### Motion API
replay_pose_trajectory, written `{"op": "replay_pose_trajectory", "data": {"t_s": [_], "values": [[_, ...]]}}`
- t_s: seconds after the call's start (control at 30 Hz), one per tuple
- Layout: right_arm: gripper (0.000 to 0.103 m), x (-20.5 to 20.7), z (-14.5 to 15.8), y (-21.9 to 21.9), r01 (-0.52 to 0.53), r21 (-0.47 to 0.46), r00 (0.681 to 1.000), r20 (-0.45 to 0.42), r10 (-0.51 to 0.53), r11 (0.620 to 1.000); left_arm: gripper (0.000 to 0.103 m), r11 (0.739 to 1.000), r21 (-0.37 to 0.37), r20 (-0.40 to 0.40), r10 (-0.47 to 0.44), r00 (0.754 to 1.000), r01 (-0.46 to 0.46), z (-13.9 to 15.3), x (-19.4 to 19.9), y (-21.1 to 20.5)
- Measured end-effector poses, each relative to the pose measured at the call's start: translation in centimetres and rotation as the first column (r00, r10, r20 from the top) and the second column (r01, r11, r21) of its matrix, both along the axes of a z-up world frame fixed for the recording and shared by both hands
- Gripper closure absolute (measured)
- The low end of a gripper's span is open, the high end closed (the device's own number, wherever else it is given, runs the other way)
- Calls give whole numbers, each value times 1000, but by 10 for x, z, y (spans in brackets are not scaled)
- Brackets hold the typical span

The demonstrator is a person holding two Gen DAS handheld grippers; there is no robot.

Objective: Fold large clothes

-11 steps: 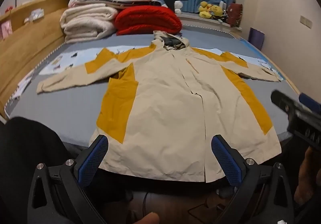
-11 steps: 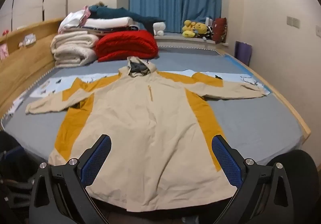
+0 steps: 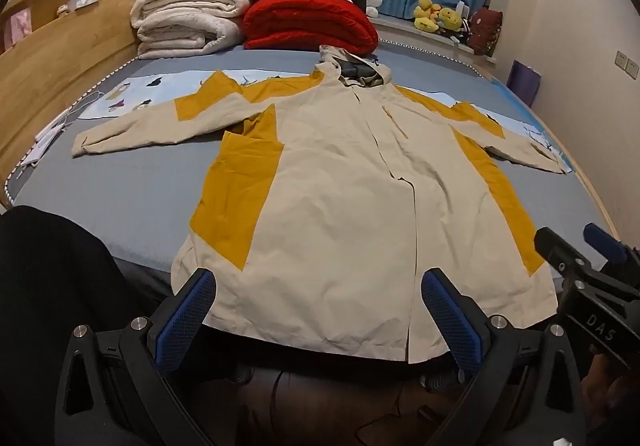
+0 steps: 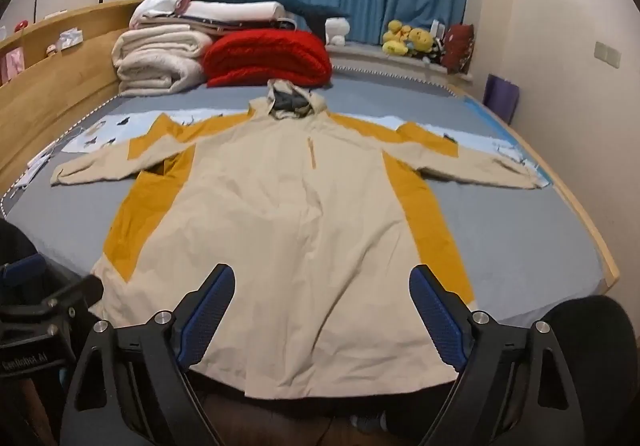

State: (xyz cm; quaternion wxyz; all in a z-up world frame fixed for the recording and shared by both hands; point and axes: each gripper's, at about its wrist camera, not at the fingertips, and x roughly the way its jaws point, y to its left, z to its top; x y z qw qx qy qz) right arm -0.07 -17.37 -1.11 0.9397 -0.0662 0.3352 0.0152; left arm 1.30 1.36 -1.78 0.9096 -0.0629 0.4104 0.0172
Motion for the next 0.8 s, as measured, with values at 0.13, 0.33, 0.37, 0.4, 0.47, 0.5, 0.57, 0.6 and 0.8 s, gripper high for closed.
{"op": "replay_pose_trajectory", "data": {"t_s": [0.13, 0.33, 0.37, 0.4, 0.47, 0.5, 0.57, 0.6, 0.8], "values": [[20, -2, -3, -12, 7, 4, 1000, -23, -7, 1000, 1, 1000, 6, 6, -7, 1000, 7, 1, 0, -5], [27, 2, 3, -23, 0, 37, 999, -36, 1, 999, 1, 1000, 6, 3, -9, 1000, 9, 4, 1, 1], [27, 2, 3, -23, -4, 40, 999, -36, 5, 999, 1, 1000, 7, 5, -9, 1000, 9, 4, 0, 1], [27, 2, 4, -23, -6, 44, 999, -33, 8, 999, 1, 1000, 4, 5, -9, 1000, 9, 4, 0, 2], [27, 2, 5, -21, -14, 53, 999, -31, 15, 998, 1, 1000, 7, 5, -11, 1000, 11, 3, 1, 2], [27, 2, 5, -21, -17, 56, 999, -30, 19, 998, 1, 1000, 8, 5, -11, 1000, 11, 2, 2, 2], [27, 2, 5, -19, -19, 56, 999, -29, 21, 998, 1, 1000, 6, 4, -11, 1000, 11, 2, 2, 2], [27, 3, 5, -19, -19, 55, 999, -30, 21, 998, 1, 1000, 8, 4, -12, 1000, 12, 2, 2, 1], [27, 1, 3, -19, -18, 57, 999, -26, 20, 998, 1, 1000, 9, 5, -10, 1000, 10, 2, 2, 0]]}}
